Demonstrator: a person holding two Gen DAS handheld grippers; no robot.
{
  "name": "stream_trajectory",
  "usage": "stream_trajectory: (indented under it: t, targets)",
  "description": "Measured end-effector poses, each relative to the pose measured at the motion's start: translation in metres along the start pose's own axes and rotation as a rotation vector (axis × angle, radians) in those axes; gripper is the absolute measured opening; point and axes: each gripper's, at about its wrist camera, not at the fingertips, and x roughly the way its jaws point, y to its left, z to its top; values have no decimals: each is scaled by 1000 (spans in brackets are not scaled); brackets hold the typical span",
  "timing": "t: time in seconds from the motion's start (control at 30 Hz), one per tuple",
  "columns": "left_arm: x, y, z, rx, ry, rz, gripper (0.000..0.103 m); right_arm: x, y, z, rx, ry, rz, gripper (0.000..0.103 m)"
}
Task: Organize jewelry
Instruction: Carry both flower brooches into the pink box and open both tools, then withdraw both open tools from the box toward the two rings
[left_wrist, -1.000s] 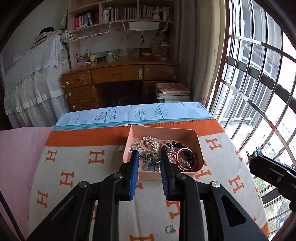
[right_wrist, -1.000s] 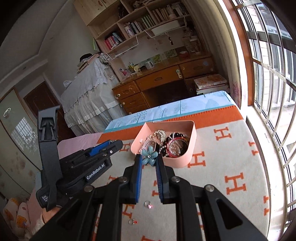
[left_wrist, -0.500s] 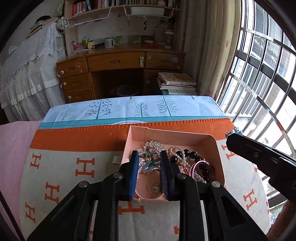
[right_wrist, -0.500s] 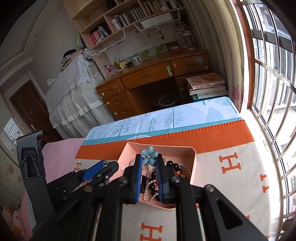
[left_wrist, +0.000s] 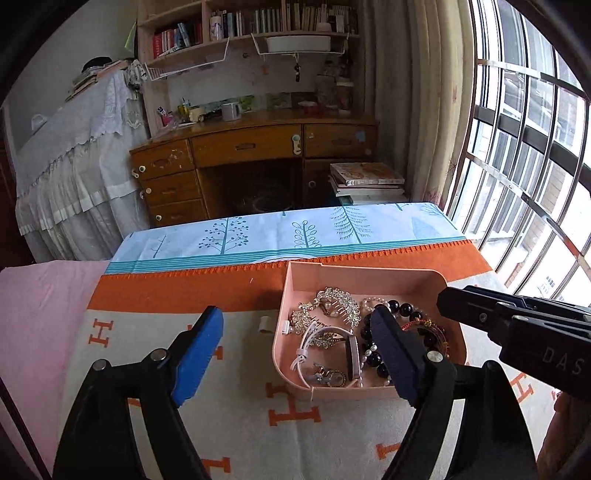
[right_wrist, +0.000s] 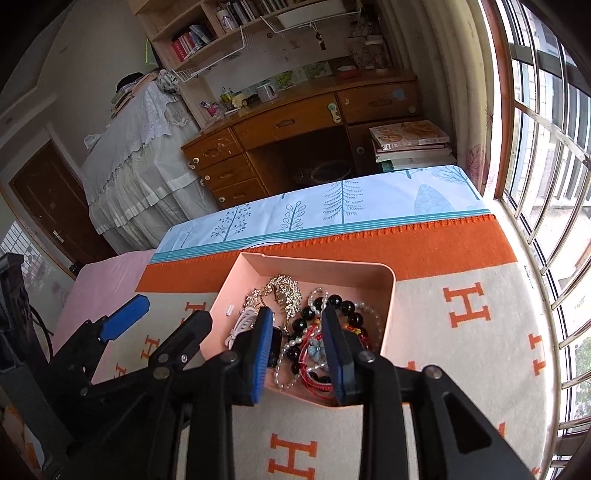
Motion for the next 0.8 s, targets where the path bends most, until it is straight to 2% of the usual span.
stream_trajectory:
  t: [0.13,0.43,0.8]
  targets:
    - [-17,6,-6,-9,-20,-5,86,-12,4,-5,-8,-18,2,28]
    - [-66,9,-24,-11,-50,-14,86,-53,18,-23,-25,-75,22,28]
    - [-122,26,-53,-65,-65,-33,86,-101,33,-58,-62,-117,51,28]
